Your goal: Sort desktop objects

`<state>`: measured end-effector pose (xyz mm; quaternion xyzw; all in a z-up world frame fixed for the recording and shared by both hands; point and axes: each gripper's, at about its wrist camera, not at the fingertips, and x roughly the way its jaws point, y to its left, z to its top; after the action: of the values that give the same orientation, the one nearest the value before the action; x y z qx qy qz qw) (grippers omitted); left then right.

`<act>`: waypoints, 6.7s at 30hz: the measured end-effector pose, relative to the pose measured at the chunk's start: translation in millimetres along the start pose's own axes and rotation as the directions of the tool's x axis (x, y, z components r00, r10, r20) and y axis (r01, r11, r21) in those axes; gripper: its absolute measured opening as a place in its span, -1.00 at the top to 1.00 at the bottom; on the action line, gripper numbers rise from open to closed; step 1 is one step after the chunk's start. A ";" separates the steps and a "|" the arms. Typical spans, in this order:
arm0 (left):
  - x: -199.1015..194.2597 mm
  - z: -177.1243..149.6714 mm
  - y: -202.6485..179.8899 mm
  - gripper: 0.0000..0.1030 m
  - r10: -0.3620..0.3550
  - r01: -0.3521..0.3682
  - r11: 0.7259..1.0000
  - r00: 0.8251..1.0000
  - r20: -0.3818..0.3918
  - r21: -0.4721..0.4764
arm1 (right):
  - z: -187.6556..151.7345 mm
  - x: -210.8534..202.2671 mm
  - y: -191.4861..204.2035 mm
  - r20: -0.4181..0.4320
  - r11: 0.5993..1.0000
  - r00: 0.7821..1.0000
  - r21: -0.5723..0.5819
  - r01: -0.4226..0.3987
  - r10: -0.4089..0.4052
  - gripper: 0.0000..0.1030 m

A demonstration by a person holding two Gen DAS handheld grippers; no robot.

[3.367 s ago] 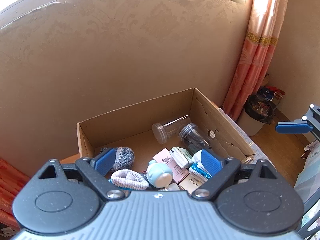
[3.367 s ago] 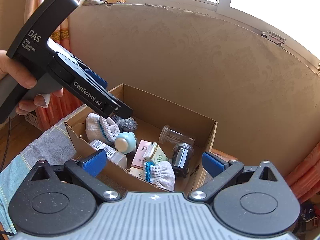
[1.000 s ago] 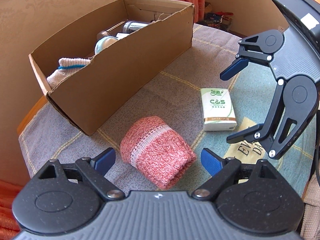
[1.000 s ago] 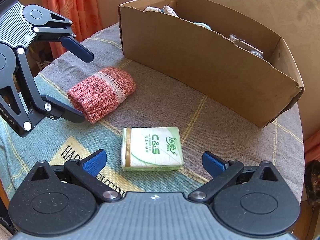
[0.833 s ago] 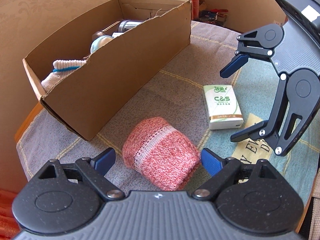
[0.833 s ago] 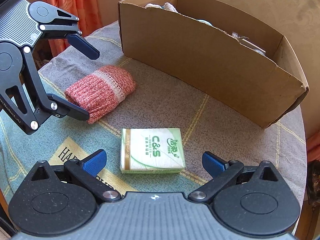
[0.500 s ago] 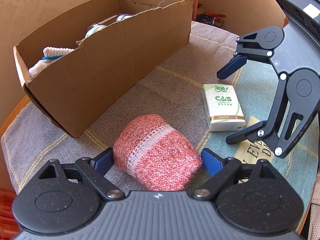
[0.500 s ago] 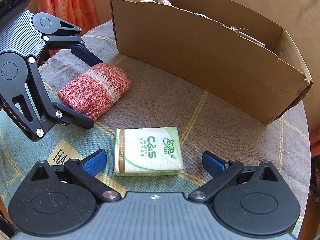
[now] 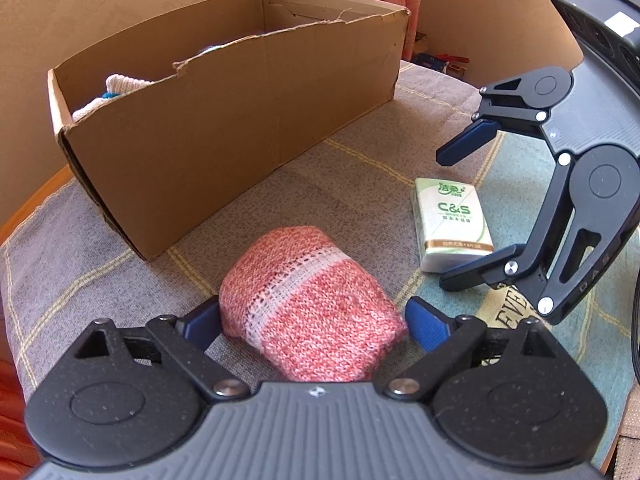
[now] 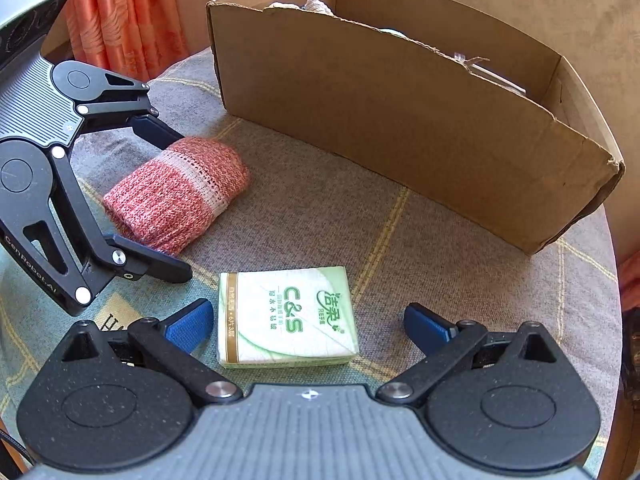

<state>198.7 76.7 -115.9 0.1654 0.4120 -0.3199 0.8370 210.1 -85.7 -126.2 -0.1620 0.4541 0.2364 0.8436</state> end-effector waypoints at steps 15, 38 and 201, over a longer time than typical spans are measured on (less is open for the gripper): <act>-5.3 -10.9 -7.9 -0.84 0.139 -0.133 0.968 0.990 0.011 -0.214 | -1.9 -5.5 4.0 0.020 0.999 0.999 -0.037 0.037 -0.037 -0.93; -3.9 6.0 -15.4 -0.74 0.222 -0.208 0.906 0.975 -0.006 -0.368 | -11.9 -18.3 -4.8 0.020 0.999 0.999 -0.019 0.041 -0.041 -0.34; -86.7 99.0 -24.1 -0.92 0.366 -0.316 0.788 0.931 -0.011 -0.529 | 44.3 -138.1 -84.5 0.071 0.918 0.990 0.387 0.085 -0.122 -1.00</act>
<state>200.8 40.0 12.7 -0.0114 0.4073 -0.0468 0.9120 221.0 -169.5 18.8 -0.0065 0.4424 0.1054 0.8906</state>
